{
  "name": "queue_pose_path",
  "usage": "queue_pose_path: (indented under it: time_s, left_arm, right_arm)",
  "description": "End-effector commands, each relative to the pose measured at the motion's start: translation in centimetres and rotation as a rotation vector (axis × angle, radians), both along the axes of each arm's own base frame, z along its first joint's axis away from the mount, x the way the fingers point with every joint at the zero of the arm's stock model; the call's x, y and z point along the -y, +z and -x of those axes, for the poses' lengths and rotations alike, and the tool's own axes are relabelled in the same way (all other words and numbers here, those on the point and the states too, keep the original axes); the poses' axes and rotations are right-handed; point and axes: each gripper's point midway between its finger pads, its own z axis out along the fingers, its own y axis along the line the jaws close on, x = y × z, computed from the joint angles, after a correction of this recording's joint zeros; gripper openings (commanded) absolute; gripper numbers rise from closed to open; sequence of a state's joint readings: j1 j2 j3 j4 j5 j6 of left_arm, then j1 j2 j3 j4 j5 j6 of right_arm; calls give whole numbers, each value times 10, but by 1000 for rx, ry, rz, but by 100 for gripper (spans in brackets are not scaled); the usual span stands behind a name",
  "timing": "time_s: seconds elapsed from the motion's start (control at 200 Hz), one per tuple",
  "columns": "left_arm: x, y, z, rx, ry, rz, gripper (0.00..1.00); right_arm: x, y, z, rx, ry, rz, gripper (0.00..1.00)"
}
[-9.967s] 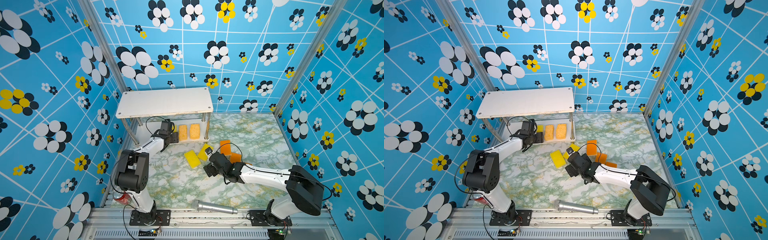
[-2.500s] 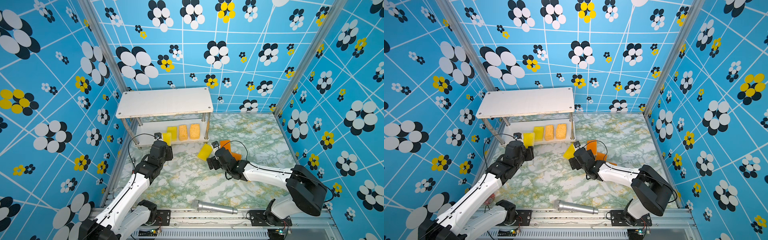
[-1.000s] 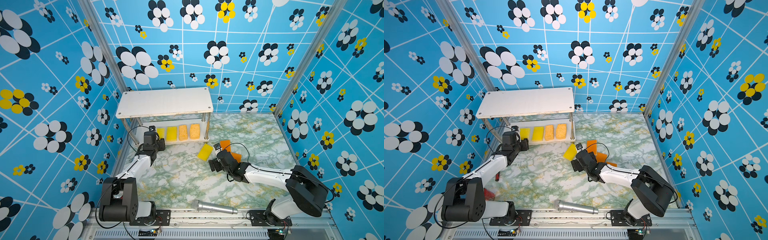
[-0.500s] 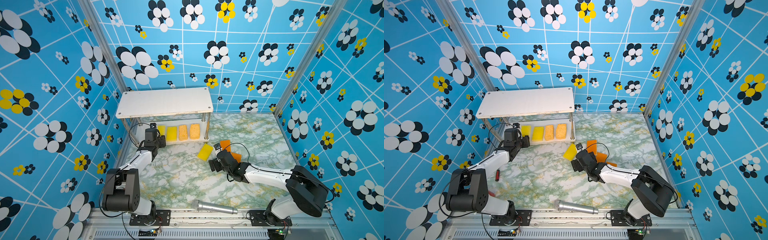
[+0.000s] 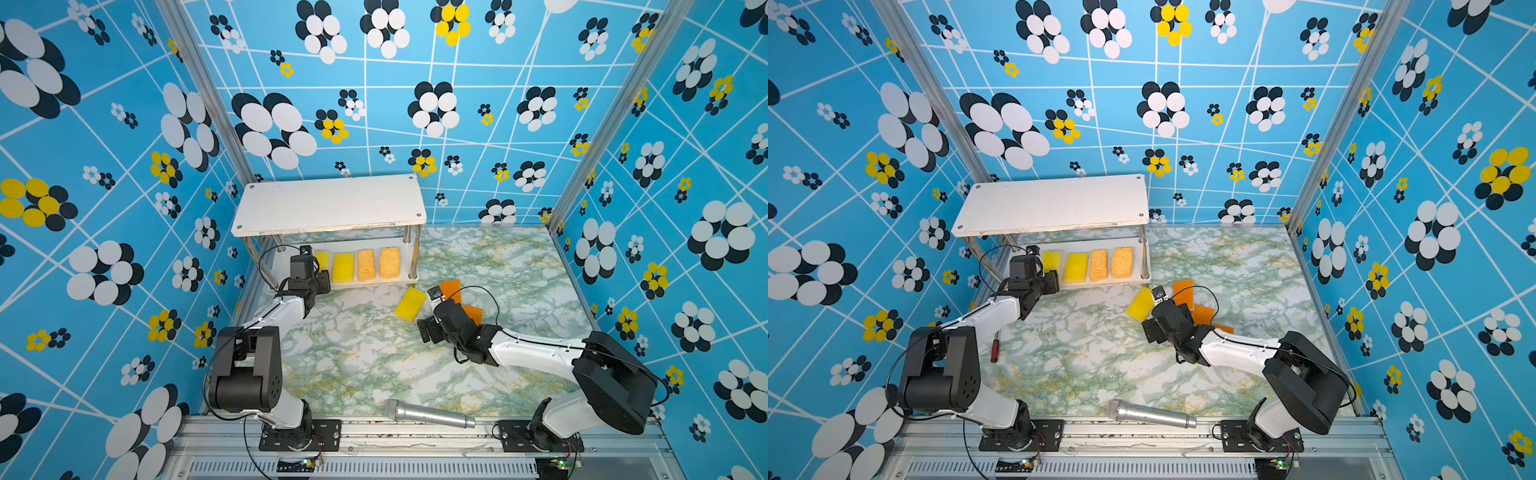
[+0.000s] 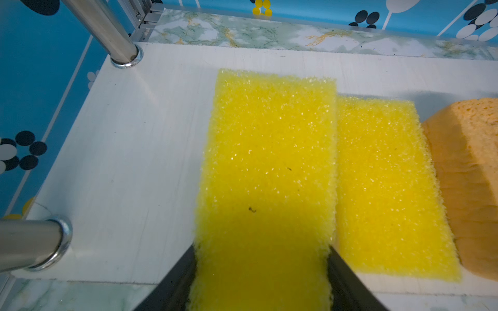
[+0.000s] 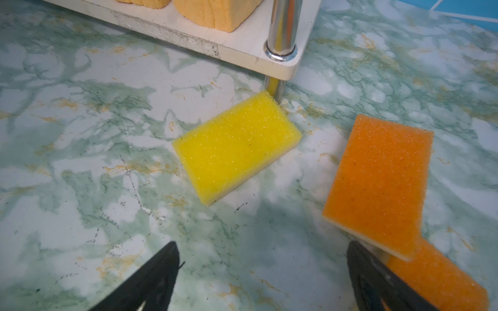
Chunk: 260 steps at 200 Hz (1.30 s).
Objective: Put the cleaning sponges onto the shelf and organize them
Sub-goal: 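Lower the yellow sponge onto the shelf beside the first yellow sponge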
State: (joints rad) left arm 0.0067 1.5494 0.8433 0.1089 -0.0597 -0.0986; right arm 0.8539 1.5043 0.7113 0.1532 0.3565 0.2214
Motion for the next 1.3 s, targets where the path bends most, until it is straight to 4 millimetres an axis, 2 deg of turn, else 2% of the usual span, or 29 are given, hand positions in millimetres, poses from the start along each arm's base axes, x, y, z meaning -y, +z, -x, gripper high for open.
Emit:
queue_pose_path:
  time_s: [0.0, 0.655, 1.295]
  left_arm:
    - [-5, 4, -9, 8, 3, -17, 63]
    - [-8, -13, -16, -37, 5, -12, 63]
    - [-9, -15, -16, -56, 2, -19, 69]
  right_arm:
    - [3, 4, -1, 1, -14, -12, 99]
    - [3, 6, -1, 3, -12, -11, 99]
    - [7, 3, 0, 3, -24, -6, 99]
